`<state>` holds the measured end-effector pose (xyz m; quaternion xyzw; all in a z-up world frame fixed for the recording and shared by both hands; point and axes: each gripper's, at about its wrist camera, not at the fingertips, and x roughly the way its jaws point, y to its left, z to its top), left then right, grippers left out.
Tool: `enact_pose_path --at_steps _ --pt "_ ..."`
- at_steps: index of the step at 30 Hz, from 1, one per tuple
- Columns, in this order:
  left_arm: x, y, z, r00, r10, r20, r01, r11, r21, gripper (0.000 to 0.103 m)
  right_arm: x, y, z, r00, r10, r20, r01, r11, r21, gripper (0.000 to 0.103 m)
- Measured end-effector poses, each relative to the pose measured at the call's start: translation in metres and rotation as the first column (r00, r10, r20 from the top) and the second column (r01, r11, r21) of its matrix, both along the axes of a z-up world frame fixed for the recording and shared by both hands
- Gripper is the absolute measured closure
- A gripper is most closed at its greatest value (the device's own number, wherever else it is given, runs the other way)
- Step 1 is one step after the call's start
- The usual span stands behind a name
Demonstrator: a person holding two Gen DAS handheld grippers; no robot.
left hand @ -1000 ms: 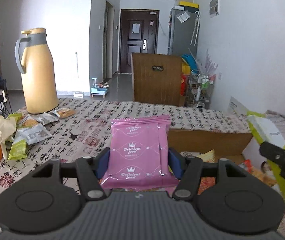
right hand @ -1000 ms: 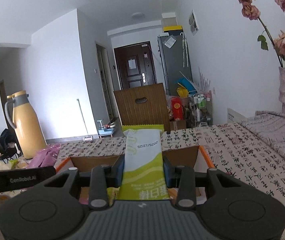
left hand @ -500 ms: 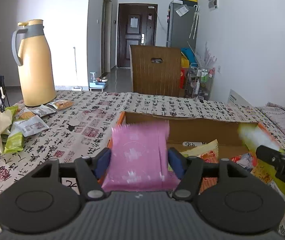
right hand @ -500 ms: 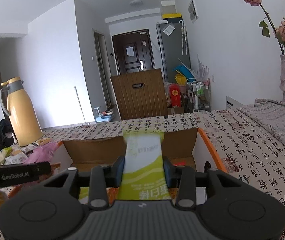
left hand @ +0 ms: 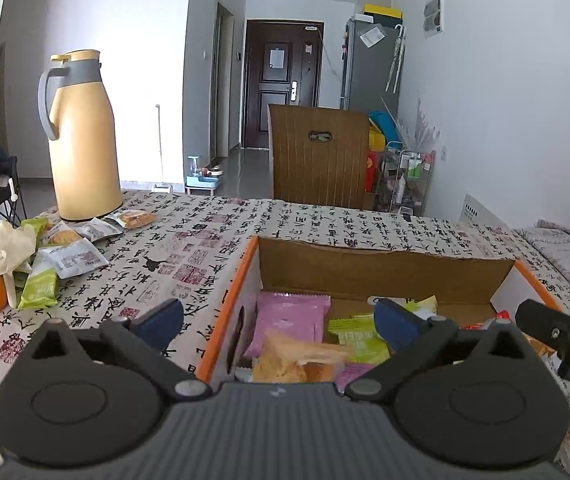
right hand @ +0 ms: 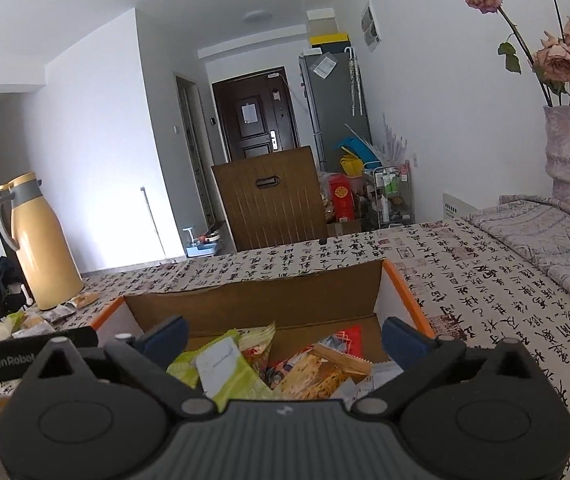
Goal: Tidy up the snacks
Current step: 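Withdraw both grippers from the box toward the loose packets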
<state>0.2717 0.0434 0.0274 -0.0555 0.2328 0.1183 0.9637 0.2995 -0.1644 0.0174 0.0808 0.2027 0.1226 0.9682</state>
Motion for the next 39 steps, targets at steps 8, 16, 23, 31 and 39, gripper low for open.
enact_pose_path --at_steps 8,16,23,31,39 --pt "0.000 0.001 0.000 1.000 -0.003 0.001 0.003 1.000 -0.004 0.000 0.000 0.001 -0.001 1.000 -0.003 -0.002 0.003 1.000 -0.005 0.000" --pt "-0.005 0.000 0.010 1.000 -0.003 0.018 0.003 1.000 -0.017 0.000 -0.003 -0.002 0.006 1.000 0.002 0.010 -0.001 1.000 -0.006 0.000" --pt "-0.019 0.001 0.028 1.000 0.000 0.027 0.001 1.000 -0.028 0.000 -0.017 -0.005 0.023 1.000 0.006 0.029 -0.006 1.000 -0.019 0.000" --pt "-0.047 0.004 0.039 0.999 -0.005 0.042 0.006 1.000 -0.018 0.000 -0.045 -0.013 0.028 1.000 0.010 0.027 -0.009 0.999 -0.032 0.000" --pt "-0.082 0.012 0.033 1.000 -0.019 0.023 0.020 0.999 -0.028 0.000 -0.076 -0.027 0.021 0.999 0.035 -0.018 -0.036 0.999 -0.039 0.000"
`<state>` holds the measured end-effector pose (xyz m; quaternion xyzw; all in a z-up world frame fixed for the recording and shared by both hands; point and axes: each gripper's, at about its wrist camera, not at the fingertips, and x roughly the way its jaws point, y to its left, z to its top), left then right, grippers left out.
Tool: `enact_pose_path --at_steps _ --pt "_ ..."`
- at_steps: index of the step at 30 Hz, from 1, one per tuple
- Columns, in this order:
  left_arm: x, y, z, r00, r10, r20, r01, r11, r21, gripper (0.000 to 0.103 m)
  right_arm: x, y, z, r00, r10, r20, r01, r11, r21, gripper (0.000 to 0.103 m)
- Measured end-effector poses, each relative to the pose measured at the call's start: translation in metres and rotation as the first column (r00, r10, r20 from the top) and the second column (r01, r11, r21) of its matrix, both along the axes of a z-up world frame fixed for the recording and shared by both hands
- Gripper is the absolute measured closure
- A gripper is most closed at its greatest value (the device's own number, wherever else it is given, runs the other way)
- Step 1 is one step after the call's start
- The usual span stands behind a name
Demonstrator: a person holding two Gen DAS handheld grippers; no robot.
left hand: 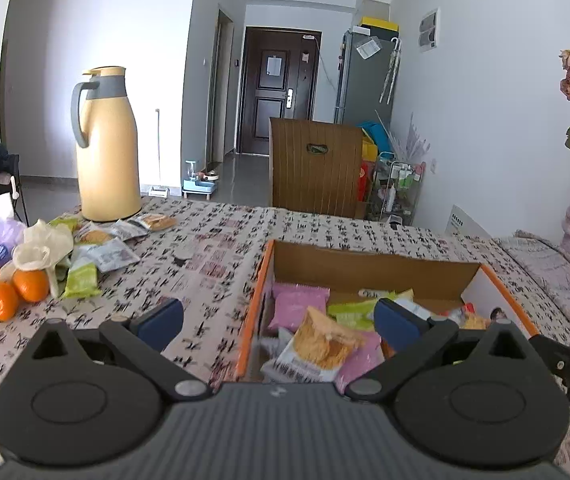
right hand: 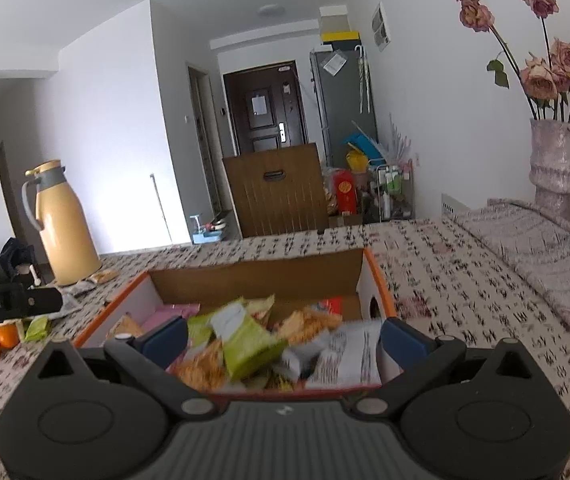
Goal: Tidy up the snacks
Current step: 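Withdraw both grippers from the box toward the loose packets, then lower the right gripper onto a cracker packet and grasp it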
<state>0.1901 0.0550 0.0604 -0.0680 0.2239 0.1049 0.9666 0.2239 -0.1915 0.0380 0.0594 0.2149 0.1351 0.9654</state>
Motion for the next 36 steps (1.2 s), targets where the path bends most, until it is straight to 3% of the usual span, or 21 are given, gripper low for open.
enact_pose_path --at_steps 18,25,36 --pt "-0.062 0.015 -0.062 0.989 -0.038 -0.143 0.038 0.999 0.002 0.000 -0.062 -0.016 -0.038 0.995 0.029 -0.097 -0.035 0.997 -0.064 0.000" --pt "-0.067 0.017 -0.088 0.977 -0.048 -0.209 0.047 0.999 -0.006 0.000 -0.081 -0.015 -0.059 0.987 0.030 -0.157 -0.046 0.994 -0.094 0.000" --pt "-0.066 0.016 -0.094 0.977 -0.062 -0.203 0.061 0.998 -0.013 0.000 -0.080 -0.011 -0.070 0.980 0.027 -0.199 -0.048 0.994 -0.101 0.000"
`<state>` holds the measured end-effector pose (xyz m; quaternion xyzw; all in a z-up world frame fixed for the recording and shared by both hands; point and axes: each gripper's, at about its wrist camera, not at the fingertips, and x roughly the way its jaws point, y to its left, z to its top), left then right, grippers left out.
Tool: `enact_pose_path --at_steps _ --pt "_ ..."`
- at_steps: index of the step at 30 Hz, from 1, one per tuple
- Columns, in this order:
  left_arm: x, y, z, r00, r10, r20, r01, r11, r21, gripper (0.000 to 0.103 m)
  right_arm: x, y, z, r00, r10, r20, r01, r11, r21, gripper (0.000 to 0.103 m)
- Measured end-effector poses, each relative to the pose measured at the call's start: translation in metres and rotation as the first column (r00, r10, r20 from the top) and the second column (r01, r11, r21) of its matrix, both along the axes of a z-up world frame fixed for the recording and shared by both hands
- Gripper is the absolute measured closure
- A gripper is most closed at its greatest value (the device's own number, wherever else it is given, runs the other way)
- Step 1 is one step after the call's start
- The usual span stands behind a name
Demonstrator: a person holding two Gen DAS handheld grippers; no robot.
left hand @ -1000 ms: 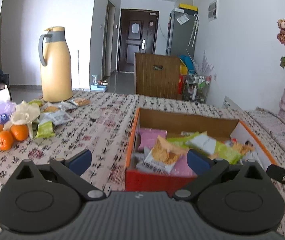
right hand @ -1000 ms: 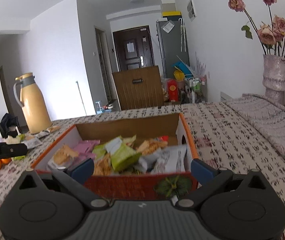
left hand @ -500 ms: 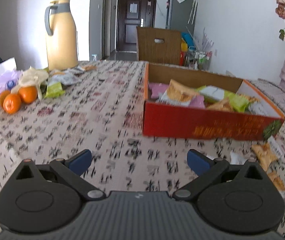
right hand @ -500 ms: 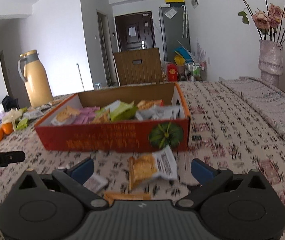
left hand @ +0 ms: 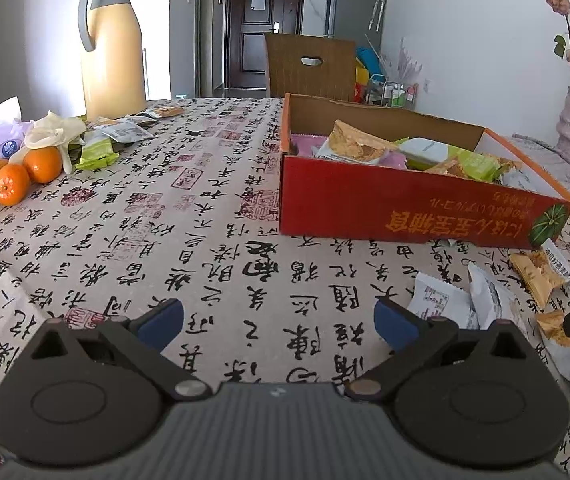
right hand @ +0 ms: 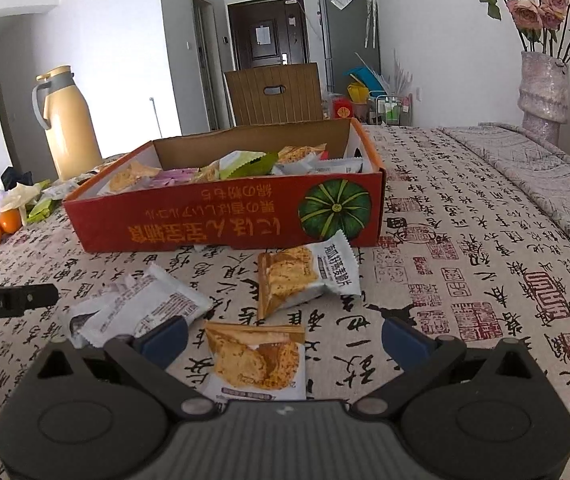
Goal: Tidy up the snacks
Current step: 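Lower the right gripper onto a cracker packet and grasp it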
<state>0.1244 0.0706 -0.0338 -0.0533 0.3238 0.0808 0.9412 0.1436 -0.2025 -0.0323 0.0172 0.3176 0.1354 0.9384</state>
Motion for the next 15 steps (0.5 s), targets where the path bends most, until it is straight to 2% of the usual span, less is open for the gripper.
enact_pose_path --at_steps 15 --pt "-0.0009 0.0034 -0.0005 1.000 -0.003 0.005 0.003 1.000 -0.026 0.000 0.0028 0.0010 -0.0052 0.999 -0.028 -0.045 0.027 0.999 -0.041 0.000"
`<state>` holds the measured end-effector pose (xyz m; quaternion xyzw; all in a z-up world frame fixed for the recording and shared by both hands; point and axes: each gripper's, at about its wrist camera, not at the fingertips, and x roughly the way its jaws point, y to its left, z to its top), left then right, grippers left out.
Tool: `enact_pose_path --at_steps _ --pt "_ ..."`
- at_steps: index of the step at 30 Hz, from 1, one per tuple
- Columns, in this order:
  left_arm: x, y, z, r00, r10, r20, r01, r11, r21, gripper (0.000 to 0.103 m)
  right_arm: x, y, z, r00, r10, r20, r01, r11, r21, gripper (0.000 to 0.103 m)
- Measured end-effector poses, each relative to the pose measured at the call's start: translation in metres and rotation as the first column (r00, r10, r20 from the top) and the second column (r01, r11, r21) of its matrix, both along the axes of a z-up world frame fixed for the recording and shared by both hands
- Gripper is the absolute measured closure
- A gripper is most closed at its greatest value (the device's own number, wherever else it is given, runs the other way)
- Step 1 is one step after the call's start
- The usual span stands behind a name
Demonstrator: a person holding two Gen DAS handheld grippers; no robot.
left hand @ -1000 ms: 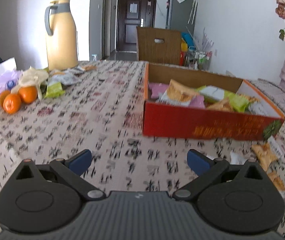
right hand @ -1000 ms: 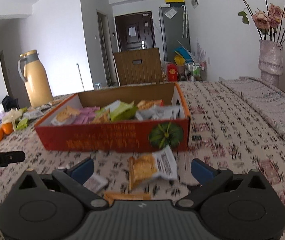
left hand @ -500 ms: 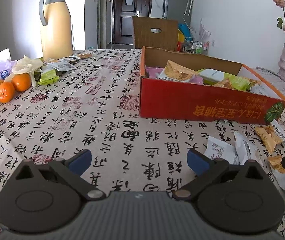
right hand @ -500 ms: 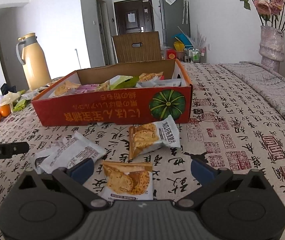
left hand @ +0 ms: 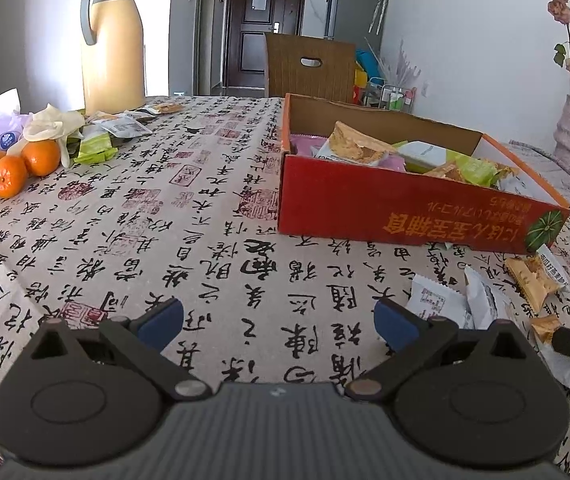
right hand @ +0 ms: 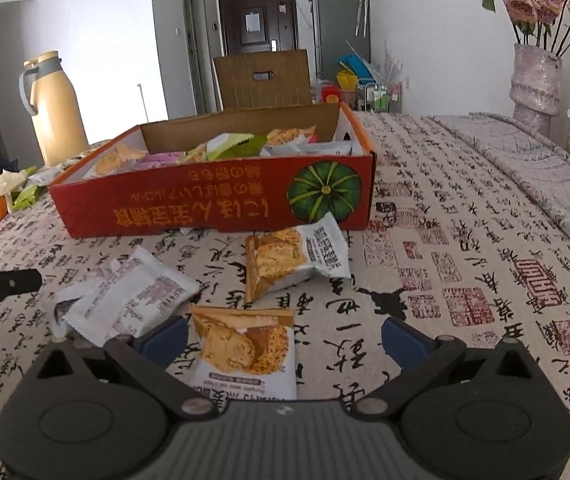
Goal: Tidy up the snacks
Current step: 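Lower the right gripper onto a cracker packet and grasp it, then grasp a white snack packet with the left gripper while the right gripper holds the cracker packet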
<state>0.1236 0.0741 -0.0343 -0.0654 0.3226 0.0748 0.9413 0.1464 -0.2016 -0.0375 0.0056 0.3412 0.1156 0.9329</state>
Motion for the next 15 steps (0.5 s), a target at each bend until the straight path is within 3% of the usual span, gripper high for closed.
enact_pose_path --at_steps 3,8,10,11,15 --pt "0.000 0.000 0.000 1.000 0.001 0.000 -0.001 1.000 0.000 0.000 0.000 0.006 -0.002 1.000 0.022 -0.013 -0.023 1.000 -0.014 0.002" --pt "0.000 0.000 0.000 1.000 0.002 -0.003 -0.002 1.000 0.000 0.000 -0.002 0.015 -0.005 1.000 0.029 -0.010 -0.030 0.997 -0.065 0.025" --pt "0.000 0.000 0.000 1.000 0.002 -0.004 -0.002 1.000 -0.001 0.000 -0.004 0.016 -0.003 0.999 0.038 -0.003 -0.038 0.997 -0.062 0.045" --pt "0.000 0.000 -0.001 1.000 0.003 -0.005 -0.003 1.000 -0.001 0.000 -0.006 0.016 -0.003 0.999 0.043 0.001 -0.043 0.997 -0.062 0.050" --pt "0.000 0.000 -0.001 1.000 0.005 -0.006 -0.005 1.000 0.001 0.000 -0.011 0.017 -0.002 0.998 0.060 0.017 -0.059 0.996 -0.067 0.056"
